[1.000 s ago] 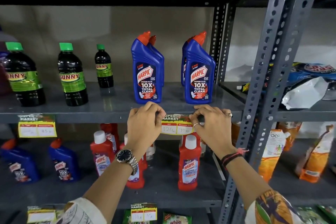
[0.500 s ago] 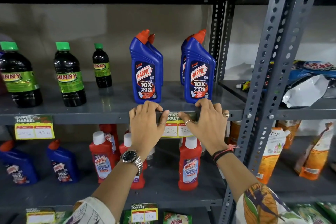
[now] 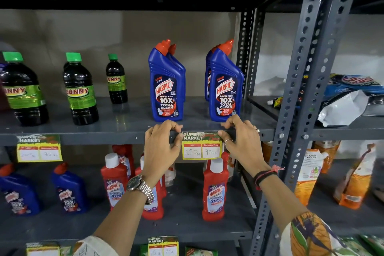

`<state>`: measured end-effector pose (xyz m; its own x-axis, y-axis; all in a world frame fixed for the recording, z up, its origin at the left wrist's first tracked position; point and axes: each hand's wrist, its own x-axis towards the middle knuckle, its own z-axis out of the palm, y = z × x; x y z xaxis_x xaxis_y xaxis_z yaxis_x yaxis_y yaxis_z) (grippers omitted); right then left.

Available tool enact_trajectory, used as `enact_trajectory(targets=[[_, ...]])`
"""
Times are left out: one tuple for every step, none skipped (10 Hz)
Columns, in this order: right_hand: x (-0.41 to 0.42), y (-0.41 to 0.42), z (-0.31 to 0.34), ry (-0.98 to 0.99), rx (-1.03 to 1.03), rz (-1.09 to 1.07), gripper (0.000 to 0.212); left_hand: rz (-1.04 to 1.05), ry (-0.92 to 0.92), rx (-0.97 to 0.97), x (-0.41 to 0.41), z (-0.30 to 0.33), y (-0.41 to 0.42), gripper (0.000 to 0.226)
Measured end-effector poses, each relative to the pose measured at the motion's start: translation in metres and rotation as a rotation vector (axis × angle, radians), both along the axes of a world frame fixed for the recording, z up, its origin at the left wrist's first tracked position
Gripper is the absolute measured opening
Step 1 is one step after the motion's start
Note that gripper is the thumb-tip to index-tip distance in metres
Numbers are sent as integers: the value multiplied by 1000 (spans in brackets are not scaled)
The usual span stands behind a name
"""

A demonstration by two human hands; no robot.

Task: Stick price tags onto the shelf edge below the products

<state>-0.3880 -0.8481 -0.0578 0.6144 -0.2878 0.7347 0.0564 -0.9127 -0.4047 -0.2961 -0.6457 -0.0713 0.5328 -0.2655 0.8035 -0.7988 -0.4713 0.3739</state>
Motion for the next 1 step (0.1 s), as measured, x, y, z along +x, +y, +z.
enact_trajectory(targets=[[-8, 1, 8, 4, 6, 22, 23, -32, 17, -10, -4, 4, 6, 22]])
